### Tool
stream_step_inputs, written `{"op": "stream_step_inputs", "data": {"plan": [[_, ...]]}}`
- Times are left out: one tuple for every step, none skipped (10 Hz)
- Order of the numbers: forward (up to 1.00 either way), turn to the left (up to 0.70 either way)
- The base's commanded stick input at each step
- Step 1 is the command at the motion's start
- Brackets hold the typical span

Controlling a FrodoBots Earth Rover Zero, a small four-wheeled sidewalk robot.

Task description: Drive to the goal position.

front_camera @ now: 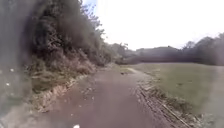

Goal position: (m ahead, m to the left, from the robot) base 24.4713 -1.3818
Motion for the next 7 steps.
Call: {"op": "stream_step_inputs", "data": {"plan": [[1.00, 0.00], [1.00, 0.00], [1.00, 0.00], [1.00, 0.00], [1.00, 0.00], [1.00, -0.01], [1.00, -0.05]]}}
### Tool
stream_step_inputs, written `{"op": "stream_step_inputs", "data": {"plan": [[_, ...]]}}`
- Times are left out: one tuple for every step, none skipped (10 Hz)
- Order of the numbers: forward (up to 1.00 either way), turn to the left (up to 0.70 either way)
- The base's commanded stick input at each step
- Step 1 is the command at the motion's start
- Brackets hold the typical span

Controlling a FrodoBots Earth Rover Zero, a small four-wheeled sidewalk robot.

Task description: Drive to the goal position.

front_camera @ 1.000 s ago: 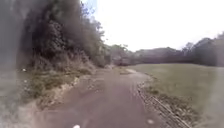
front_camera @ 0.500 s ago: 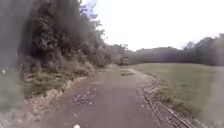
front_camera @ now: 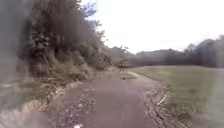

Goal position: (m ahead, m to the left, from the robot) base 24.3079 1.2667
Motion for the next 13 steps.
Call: {"op": "stream_step_inputs", "data": {"plan": [[1.00, -0.11], [1.00, -0.19], [1.00, -0.37], [1.00, -0.40], [1.00, -0.40], [1.00, -0.40], [1.00, -0.40], [1.00, -0.40], [1.00, -0.40], [1.00, -0.40], [1.00, -0.40], [1.00, -0.40], [1.00, -0.40]]}}
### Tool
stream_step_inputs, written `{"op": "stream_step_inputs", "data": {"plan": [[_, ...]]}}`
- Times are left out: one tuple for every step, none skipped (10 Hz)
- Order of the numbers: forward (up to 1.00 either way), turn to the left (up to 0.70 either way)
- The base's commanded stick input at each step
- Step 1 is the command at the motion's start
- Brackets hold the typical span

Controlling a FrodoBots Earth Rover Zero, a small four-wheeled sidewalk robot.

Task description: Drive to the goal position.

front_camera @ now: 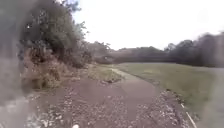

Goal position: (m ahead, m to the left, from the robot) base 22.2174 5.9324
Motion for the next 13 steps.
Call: {"op": "stream_step_inputs", "data": {"plan": [[1.00, -0.40], [1.00, -0.40], [1.00, -0.40], [1.00, -0.06], [1.00, -0.01], [1.00, 0.00], [1.00, 0.00], [1.00, 0.00], [1.00, 0.00], [1.00, 0.00], [1.00, 0.00], [1.00, 0.00], [1.00, 0.00]]}}
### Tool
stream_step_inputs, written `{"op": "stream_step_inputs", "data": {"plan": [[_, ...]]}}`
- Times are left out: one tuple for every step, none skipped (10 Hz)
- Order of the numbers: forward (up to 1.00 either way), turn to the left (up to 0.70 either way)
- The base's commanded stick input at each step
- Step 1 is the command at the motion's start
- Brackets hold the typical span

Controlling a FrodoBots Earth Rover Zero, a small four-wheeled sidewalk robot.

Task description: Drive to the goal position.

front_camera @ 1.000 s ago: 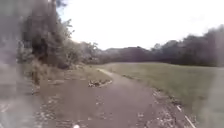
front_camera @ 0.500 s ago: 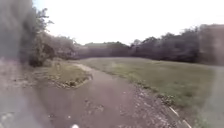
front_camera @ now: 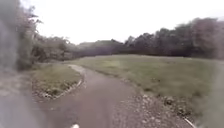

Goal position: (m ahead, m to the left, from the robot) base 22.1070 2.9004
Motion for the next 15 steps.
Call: {"op": "stream_step_inputs", "data": {"plan": [[1.00, 0.00], [1.00, 0.16], [1.00, 0.28], [1.00, 0.31], [1.00, 0.32], [1.00, 0.33], [1.00, 0.33], [1.00, 0.33], [1.00, 0.34], [1.00, 0.34], [1.00, 0.34], [1.00, 0.34], [1.00, 0.31], [1.00, 0.25], [1.00, 0.11]]}}
